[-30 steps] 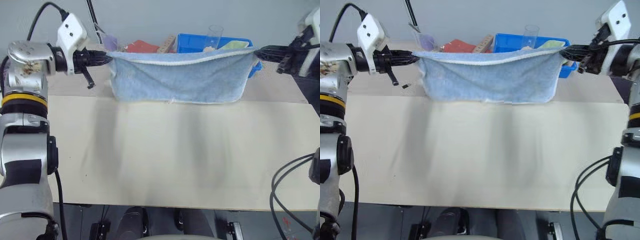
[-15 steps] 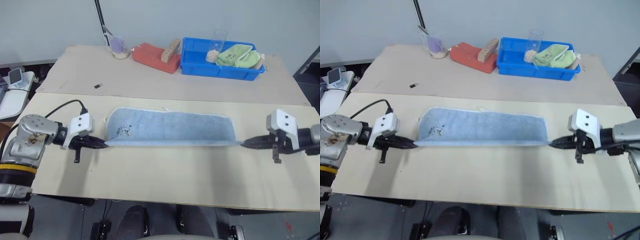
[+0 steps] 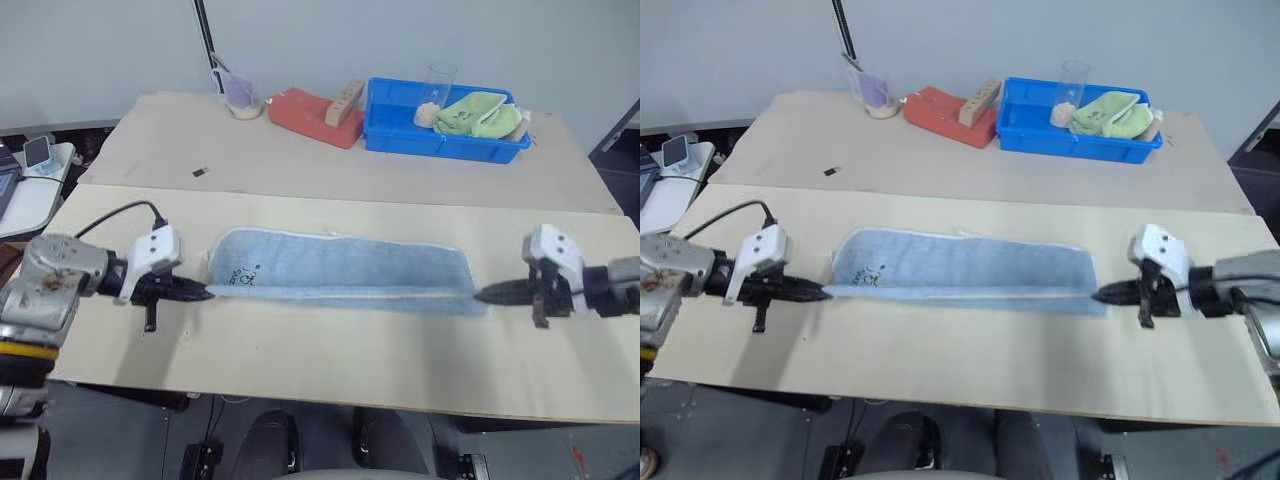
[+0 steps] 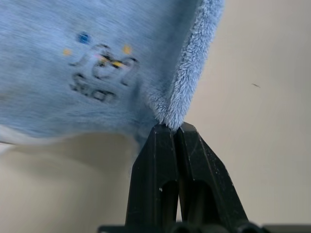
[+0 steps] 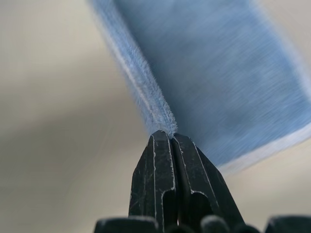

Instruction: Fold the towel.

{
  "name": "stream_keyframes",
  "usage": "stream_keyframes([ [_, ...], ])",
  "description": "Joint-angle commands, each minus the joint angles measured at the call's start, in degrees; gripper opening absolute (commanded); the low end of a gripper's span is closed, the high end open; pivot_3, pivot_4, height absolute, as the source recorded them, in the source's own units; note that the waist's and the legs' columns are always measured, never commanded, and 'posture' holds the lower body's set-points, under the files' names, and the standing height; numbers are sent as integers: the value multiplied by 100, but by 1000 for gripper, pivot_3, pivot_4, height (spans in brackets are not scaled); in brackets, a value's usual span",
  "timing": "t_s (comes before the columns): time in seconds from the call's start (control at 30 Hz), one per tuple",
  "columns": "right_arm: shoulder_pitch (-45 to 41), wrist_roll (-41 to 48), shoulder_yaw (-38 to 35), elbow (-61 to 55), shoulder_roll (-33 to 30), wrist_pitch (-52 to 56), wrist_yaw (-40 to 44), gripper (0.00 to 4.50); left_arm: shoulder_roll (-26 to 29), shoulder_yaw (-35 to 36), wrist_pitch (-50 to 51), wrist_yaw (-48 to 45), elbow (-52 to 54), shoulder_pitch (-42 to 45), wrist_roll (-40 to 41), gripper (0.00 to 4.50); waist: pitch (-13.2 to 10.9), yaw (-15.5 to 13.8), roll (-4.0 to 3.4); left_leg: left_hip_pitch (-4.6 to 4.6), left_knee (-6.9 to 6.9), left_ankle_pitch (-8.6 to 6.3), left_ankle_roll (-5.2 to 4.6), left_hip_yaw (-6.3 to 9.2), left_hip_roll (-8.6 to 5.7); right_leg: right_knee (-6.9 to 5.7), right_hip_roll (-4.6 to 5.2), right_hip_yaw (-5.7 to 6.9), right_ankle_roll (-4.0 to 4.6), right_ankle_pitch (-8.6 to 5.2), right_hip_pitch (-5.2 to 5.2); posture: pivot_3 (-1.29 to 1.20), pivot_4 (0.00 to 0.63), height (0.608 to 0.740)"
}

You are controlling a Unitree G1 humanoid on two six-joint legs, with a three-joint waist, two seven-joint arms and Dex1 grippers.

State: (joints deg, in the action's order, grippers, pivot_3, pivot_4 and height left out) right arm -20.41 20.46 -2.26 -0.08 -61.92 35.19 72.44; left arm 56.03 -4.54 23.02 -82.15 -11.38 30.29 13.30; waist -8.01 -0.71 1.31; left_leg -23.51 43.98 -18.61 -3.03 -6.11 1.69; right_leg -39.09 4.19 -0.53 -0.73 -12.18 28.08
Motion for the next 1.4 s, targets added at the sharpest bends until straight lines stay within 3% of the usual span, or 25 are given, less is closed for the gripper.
stream_keyframes([
  [0.03,-614,-49,121,439,80,340,-90,9,-223,-177,-12,5,-658,679,-170,0,1,-7,-1,-4,-1,0,0,-6,1,3,0,2,0,0,2,0,150,669],
  [0.2,-1357,-214,466,1082,252,479,-63,9,-629,-409,-372,25,-1791,1514,-501,0,0,26,0,-14,0,0,0,-11,-3,4,1,1,-1,1,7,0,150,669],
  [0.43,-2089,-602,801,2049,653,593,-293,9,-1438,-475,-1285,746,-3634,2583,-1034,0,0,76,1,-29,12,0,0,-10,-2,1,5,2,-3,2,16,0,150,669],
  [0.53,-2087,-695,789,2084,704,503,-357,962,-1584,-510,-1700,989,-4042,2760,-1253,986,0,95,1,-34,10,-1,-2,-8,-2,0,10,4,-6,3,20,0,150,669],
  [0.77,-2085,-708,329,2077,811,194,-952,3400,-1463,-375,-2249,1215,-4380,2792,-1455,4299,0,155,1,-36,12,-2,-5,-6,-3,-3,18,2,-16,9,22,0,150,669],
  [0.8,-2051,-696,221,2035,811,139,-1077,3692,-1420,-315,-2324,1357,-4409,2802,-1465,4500,0,154,1,-36,11,-3,-5,-7,-3,-4,17,2,-16,9,24,0,150,669],
  [0.87,-1929,-699,39,1898,803,-7,-1285,4468,-1329,-218,-2413,1444,-4414,2813,-1431,4500,0,156,1,-37,11,-3,-4,-5,-1,-7,17,2,-16,9,27,0,150,669],
  [1.03,-1216,-464,-561,977,871,-88,-1613,4488,-1001,142,-2234,967,-3704,2437,-1025,4500,0,151,1,-42,11,-2,-4,-3,0,-11,18,4,-16,9,28,0,150,669],
  [1.23,122,-95,-1195,-795,1220,-22,-2035,4488,-576,903,-1110,491,-1523,865,48,4500,1,154,-1,-39,15,-2,-3,20,5,-18,19,3,-17,9,29,0,150,669],
  [1.4,907,218,-1431,-1821,1532,5,-2283,4488,-1246,1258,-36,1856,503,-228,457,4500,1,82,-1,-38,30,-2,-3,53,3,-22,22,5,-22,7,17,0,150,669],
])
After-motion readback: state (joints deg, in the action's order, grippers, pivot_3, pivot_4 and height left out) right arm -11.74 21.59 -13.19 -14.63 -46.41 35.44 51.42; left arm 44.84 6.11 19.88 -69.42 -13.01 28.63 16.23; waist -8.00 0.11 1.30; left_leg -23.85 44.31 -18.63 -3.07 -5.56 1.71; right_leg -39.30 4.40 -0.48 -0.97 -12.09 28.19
